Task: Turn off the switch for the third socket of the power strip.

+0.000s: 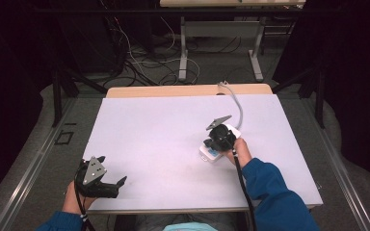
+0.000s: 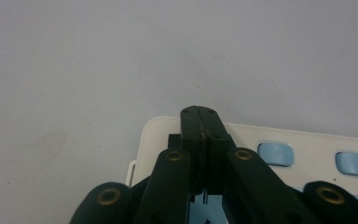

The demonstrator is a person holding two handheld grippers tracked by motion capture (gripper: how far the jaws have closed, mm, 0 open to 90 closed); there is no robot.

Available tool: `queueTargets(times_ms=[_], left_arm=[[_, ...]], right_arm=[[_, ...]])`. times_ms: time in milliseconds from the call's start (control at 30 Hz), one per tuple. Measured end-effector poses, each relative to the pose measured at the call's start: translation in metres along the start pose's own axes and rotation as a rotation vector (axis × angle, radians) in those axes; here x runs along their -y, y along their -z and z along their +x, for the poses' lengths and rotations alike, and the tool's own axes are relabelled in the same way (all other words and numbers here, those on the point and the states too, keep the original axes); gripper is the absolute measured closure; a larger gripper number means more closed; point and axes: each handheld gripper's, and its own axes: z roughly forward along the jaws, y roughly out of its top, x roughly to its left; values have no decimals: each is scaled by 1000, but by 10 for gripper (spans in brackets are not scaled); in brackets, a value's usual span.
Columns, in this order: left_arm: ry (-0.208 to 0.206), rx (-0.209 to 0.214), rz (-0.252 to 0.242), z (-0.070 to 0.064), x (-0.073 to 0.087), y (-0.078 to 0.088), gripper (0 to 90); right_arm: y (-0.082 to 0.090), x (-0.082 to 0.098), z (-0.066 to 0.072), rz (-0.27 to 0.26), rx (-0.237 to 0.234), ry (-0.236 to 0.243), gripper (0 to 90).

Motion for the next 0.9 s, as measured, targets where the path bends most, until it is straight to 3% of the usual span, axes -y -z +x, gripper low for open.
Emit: queueTargets(times_ms=[33, 67, 133, 167, 400, 900], left_arm=[[4, 3, 0, -1, 0, 0, 4], [5, 2, -1, -1, 0, 0, 4], [8, 1, -4, -1, 0, 1, 5], [7, 0, -4, 0, 0, 1, 5], [-10, -6, 0, 0, 0, 1, 5], [3, 3, -2, -1, 0, 0, 5]], right_arm=[[-2, 1, -1, -31, 2, -3, 900], [0, 1, 0, -8, -2, -15, 900], [-1, 1, -1, -12, 3, -12, 900], [-1, 1, 0, -21, 3, -32, 900], [-2, 2, 0, -31, 6, -29, 900], [-1, 2, 3, -28, 22, -12, 900]])
